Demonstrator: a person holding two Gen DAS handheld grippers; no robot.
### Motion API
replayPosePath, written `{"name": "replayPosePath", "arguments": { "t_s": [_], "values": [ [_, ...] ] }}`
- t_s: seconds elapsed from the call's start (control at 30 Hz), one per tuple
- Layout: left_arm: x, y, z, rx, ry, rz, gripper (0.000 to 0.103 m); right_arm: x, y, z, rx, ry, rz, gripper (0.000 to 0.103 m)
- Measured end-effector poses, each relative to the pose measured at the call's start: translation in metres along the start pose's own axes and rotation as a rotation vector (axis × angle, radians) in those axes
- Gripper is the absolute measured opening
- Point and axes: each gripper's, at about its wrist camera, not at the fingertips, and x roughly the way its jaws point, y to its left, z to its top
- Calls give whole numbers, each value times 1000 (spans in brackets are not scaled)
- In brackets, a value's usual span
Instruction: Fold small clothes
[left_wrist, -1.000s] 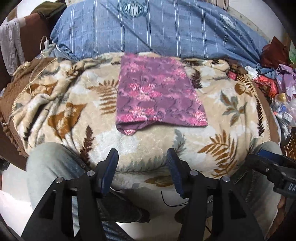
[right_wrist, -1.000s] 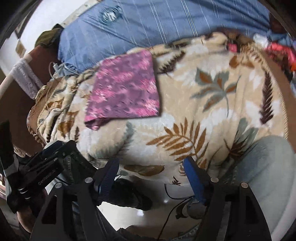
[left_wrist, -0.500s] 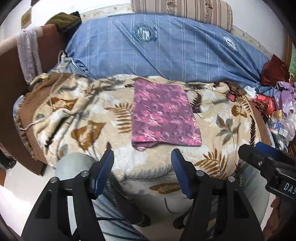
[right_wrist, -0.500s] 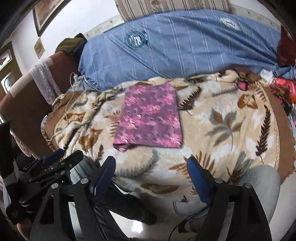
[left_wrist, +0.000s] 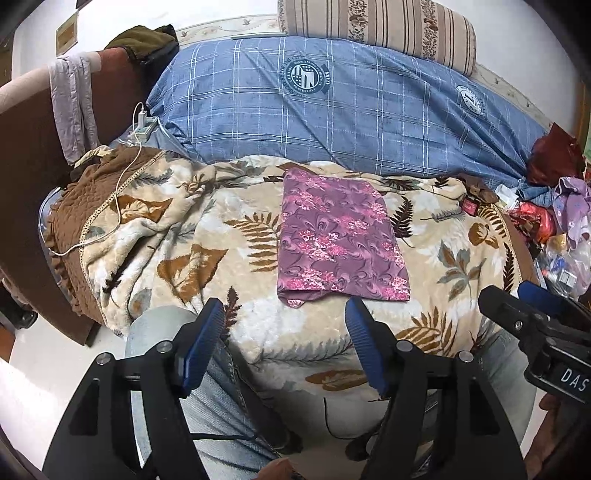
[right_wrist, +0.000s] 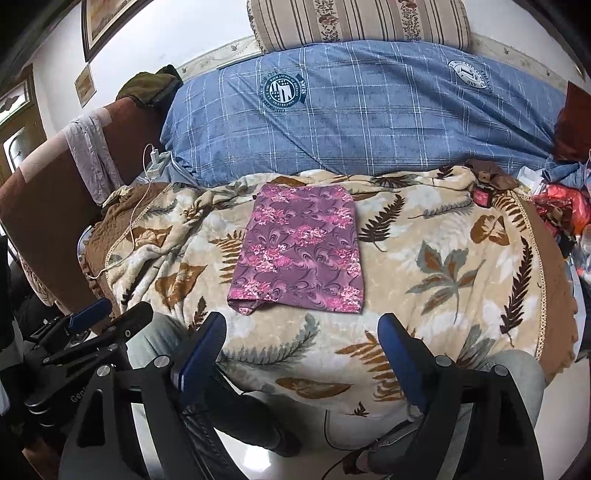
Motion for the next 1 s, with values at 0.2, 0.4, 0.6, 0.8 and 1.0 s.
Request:
{"name": "replayPosePath", "arguments": {
  "t_s": [0.2, 0.4, 0.6, 0.8, 1.0],
  "values": [
    [0, -7, -1, 18, 6, -4, 68, 2, -2, 0, 7, 4, -10, 86],
    [1, -7, 1, 20, 7, -8, 68, 2, -2, 0, -2, 4, -17, 86],
    [0, -7, 0, 18, 8, -8, 68, 3, -2, 0, -7, 8, -22, 87],
    [1, -9, 0, 19, 14, -12, 68, 4, -2, 0, -13, 12, -24, 87],
    [1, -9, -1, 20, 16, -14, 68, 4, -1, 0, -14, 15, -26, 87]
  ]
}}
